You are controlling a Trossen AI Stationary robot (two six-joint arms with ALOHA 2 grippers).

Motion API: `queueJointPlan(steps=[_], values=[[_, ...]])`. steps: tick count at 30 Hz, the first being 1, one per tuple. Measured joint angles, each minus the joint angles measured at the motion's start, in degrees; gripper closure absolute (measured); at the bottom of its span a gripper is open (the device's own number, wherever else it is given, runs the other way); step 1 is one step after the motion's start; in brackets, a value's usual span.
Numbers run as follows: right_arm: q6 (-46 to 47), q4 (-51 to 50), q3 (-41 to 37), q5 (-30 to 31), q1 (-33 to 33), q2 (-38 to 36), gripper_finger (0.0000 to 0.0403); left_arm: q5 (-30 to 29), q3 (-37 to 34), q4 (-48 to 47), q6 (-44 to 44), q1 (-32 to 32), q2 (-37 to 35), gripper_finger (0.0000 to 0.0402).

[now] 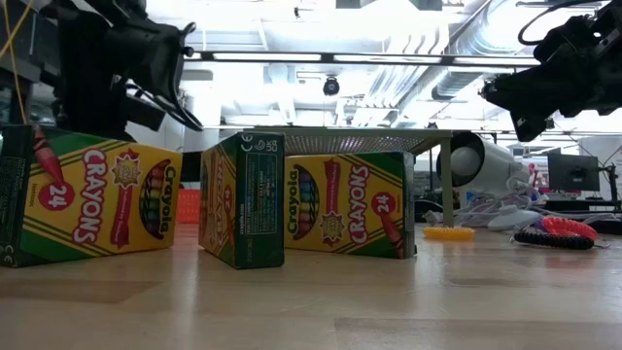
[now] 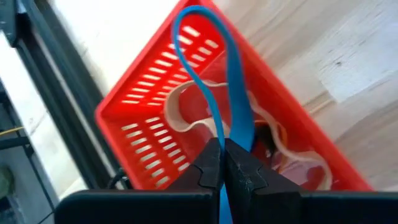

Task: Pick & Place Office Desk Supplies
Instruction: Put the blue rubber band into the orange bin on the shelf, then put the green rubber band into the orange bin on the shelf

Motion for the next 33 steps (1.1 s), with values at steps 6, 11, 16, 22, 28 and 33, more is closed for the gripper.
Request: queueJointPlan(steps=[6, 11, 16, 22, 28, 33], values=[[0.0, 0.0, 0.0, 0.0, 0.0, 0.0, 0.0313, 0.9, 0.0, 0.9, 0.2, 0.0, 2.1, 0.0400], [0.0, 0.0, 0.0, 0.0, 0.0, 0.0, 0.0313, 1.9, 0.0, 0.8, 2.3, 0.0, 1.9, 0.0374], [0.0, 0.0, 0.0, 0.0, 0.0, 0.0, 0.0313, 2.0, 0.0, 0.6, 2.5, 0.0, 1.9, 0.0324], [0.0, 0.0, 0.0, 0.0, 0.0, 0.0, 0.0313, 2.0, 0.0, 0.5, 2.5, 0.0, 1.7, 0.0278], [0.0, 0.0, 0.0, 0.0, 0.0, 0.0, 0.0313, 0.4, 0.7, -0.6, 3.3, 0.0, -2.6, 0.0273], [0.0, 0.0, 0.0, 0.0, 0.0, 0.0, 0.0313, -1.0, 1.8, -1.2, 4.8, 0.1, -8.5, 0.0272]])
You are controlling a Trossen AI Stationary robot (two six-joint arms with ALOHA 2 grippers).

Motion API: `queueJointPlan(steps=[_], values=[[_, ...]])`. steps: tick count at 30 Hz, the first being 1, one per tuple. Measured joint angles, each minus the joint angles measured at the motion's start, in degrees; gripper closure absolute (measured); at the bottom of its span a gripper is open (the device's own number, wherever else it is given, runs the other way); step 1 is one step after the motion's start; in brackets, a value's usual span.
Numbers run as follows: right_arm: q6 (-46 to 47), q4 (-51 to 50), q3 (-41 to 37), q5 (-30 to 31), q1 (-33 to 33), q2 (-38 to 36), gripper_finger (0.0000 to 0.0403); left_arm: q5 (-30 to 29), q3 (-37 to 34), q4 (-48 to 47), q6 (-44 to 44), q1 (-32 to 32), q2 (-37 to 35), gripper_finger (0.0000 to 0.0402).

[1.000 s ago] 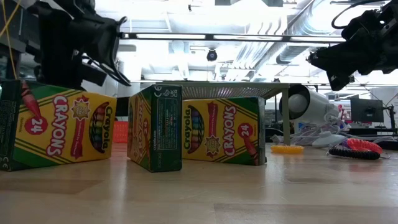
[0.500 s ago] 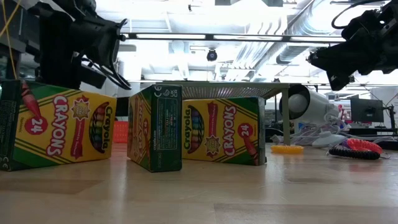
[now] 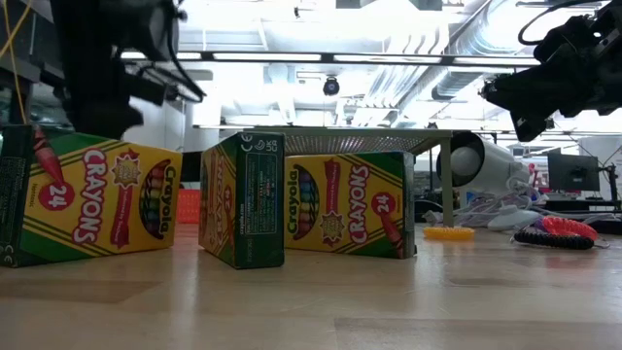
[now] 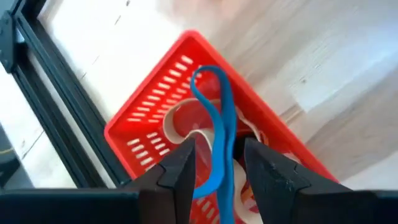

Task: Pick & Place Office Desk Supplies
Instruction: Put the green rubber band into the orange bin on the shelf

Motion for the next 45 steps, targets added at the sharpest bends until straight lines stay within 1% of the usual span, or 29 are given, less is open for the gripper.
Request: queueJointPlan(steps=[5, 9, 14, 17, 20, 23, 26, 32, 35, 45], values=[[0.0, 0.0, 0.0, 0.0, 0.0, 0.0, 0.0313, 0.0, 0.1, 0.0, 2.7, -0.4, -5.4, 0.0272], [0.0, 0.0, 0.0, 0.0, 0.0, 0.0, 0.0313, 0.0, 0.1, 0.1, 4.1, -1.6, -7.9, 0.0272], [0.0, 0.0, 0.0, 0.0, 0.0, 0.0, 0.0313, 0.0, 0.1, 0.2, 5.3, -3.6, -8.4, 0.0272], [0.0, 0.0, 0.0, 0.0, 0.0, 0.0, 0.0313, 0.8, 0.1, 1.1, 9.0, -5.5, -8.4, 0.0272], [0.0, 0.0, 0.0, 0.0, 0.0, 0.0, 0.0313, 3.1, 0.1, 2.6, 13.1, -8.1, -8.4, 0.0272], [0.0, 0.0, 0.0, 0.0, 0.0, 0.0, 0.0313, 5.8, 0.1, 4.9, 16.3, -11.3, -8.4, 0.0272], [0.0, 0.0, 0.0, 0.0, 0.0, 0.0, 0.0313, 10.1, 0.1, 7.0, 18.9, -14.9, -8.4, 0.0272], [0.0, 0.0, 0.0, 0.0, 0.0, 0.0, 0.0313, 16.3, 0.1, 8.8, 19.3, -23.0, -8.4, 0.0272], [0.0, 0.0, 0.0, 0.0, 0.0, 0.0, 0.0313, 17.3, 0.1, 8.9, 19.3, -27.4, -8.4, 0.0272], [0.0, 0.0, 0.0, 0.0, 0.0, 0.0, 0.0313, 17.4, 0.1, 12.4, 19.3, -42.0, -8.4, 0.0272]])
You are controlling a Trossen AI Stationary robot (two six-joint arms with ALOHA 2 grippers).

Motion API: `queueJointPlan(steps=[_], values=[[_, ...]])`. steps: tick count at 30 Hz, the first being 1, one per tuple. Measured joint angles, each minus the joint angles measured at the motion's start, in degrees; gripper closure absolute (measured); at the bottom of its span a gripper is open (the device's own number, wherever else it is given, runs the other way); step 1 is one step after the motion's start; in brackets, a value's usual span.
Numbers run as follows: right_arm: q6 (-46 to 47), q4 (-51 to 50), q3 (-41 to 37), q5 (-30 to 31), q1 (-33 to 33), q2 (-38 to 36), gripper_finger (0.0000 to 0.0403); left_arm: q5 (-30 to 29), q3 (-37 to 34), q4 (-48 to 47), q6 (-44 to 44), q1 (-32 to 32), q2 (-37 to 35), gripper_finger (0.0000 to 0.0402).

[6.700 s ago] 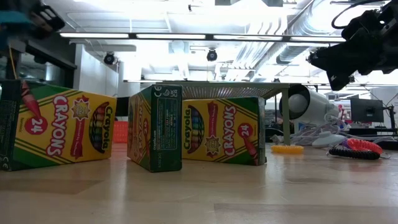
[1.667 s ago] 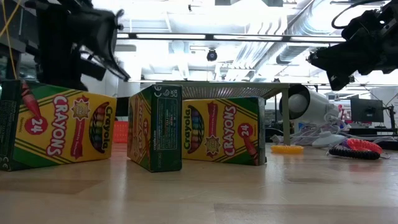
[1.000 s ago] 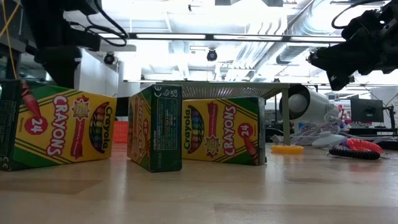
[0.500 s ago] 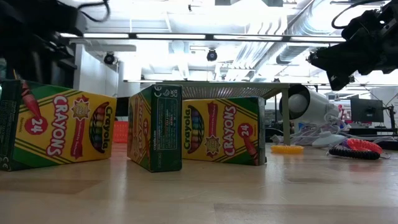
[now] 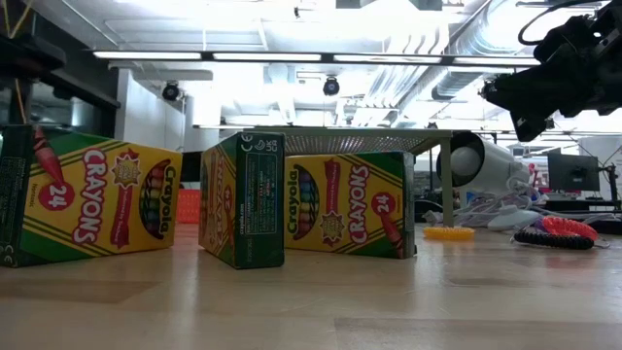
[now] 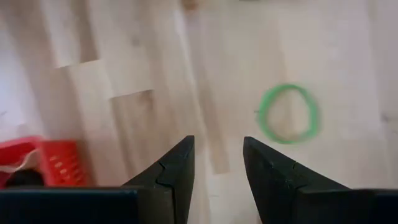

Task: Pick & Place Office Desk Supplies
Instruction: Put the green rubber band into the orange bin on the shelf

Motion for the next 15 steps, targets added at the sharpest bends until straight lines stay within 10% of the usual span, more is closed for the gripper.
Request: queueJointPlan(steps=[15], values=[[0.0, 0.0, 0.0, 0.0, 0.0, 0.0, 0.0313, 0.5, 0.0, 7.2, -0.3, -4.8, 6.0, 0.0272]])
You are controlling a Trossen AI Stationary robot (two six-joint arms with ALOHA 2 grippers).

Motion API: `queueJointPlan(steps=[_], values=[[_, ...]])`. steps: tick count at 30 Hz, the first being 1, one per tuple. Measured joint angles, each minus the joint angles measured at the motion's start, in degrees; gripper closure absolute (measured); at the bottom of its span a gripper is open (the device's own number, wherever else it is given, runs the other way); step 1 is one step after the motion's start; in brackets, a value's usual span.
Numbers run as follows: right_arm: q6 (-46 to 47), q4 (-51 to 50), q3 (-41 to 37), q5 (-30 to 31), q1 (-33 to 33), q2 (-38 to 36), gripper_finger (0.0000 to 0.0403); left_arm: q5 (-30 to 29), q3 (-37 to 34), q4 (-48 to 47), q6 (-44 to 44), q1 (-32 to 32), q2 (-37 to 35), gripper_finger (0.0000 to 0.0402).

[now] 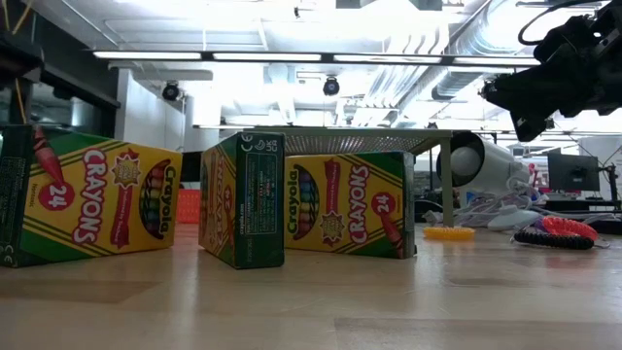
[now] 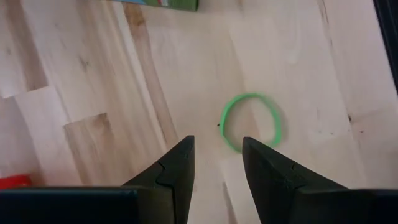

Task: Pick & Place Office Desk Supplies
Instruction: Put the green rubber band into the orange bin on the shelf

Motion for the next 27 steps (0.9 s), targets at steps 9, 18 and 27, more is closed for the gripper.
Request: queueJointPlan(steps=[9, 18, 27], values=[[0.0, 0.0, 0.0, 0.0, 0.0, 0.0, 0.0313, 3.3, 0.0, 6.1, 4.3, 0.0, 9.7, 0.0272], [0.0, 0.0, 0.0, 0.0, 0.0, 0.0, 0.0313, 5.0, 0.0, 10.2, 6.0, 0.0, 16.4, 0.0272], [0.0, 0.0, 0.0, 0.0, 0.0, 0.0, 0.0313, 3.2, 0.0, 10.5, 6.1, 0.0, 18.5, 0.0272]])
